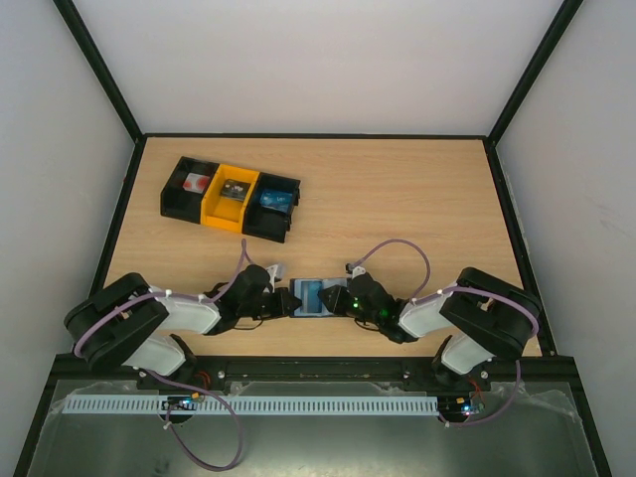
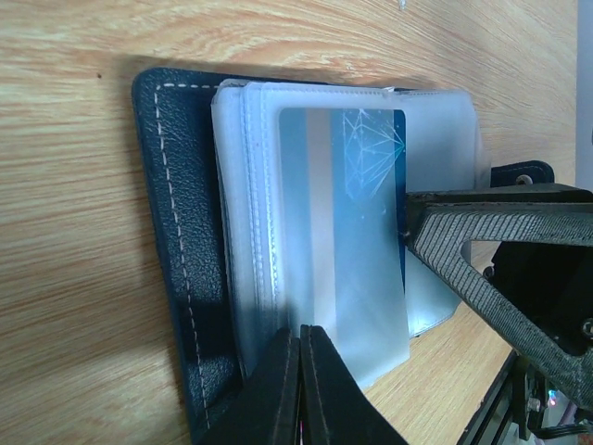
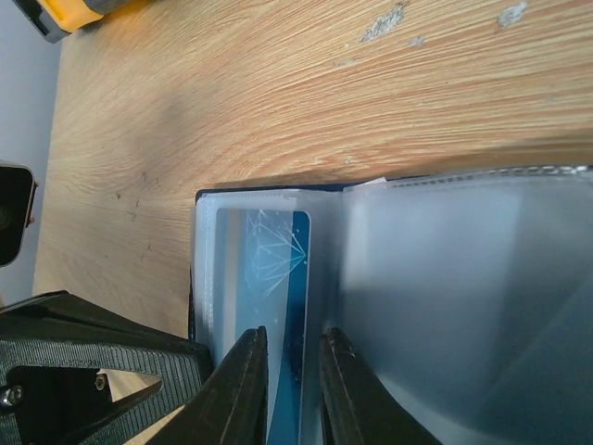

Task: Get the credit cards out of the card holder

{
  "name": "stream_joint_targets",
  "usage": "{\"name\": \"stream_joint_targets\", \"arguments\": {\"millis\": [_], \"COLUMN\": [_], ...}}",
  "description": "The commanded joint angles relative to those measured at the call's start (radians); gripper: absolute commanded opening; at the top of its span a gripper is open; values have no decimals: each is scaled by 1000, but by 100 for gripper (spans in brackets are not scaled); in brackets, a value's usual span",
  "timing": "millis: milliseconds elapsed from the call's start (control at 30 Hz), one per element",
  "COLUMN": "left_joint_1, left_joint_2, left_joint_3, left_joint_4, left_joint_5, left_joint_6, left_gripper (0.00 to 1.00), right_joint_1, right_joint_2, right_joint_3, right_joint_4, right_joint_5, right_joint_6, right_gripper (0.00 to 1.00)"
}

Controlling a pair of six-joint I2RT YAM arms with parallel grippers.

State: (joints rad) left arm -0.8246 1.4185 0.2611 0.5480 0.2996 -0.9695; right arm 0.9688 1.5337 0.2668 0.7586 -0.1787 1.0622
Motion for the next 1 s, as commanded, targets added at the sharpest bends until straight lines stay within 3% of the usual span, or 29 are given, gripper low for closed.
{"name": "stream_joint_targets", "arguments": {"millis": [0,233,500,967], "left_joint_1": [-1,-2,-2,-2], "left_joint_2": [22,20,15,-4], "left_joint_3": [-7,-7,-11,-19], "left_joint_4": [-29,-30,-35,-42], "left_joint_5": [-5,-5,-10,-19], "left_joint_6": [8,8,6,3], "left_gripper": [3,3,3,3], "right_joint_1": [-4,-5,-5,-28], "right_joint_2": [3,34,36,-41], "right_joint_3": [17,10,-12,-84], "right_joint_4": [-42,23,96,96], "right_joint_5": [22,-16,-41,-19], "right_joint_6": [-9,5,11,13], "right_gripper": [17,16,2,2]}}
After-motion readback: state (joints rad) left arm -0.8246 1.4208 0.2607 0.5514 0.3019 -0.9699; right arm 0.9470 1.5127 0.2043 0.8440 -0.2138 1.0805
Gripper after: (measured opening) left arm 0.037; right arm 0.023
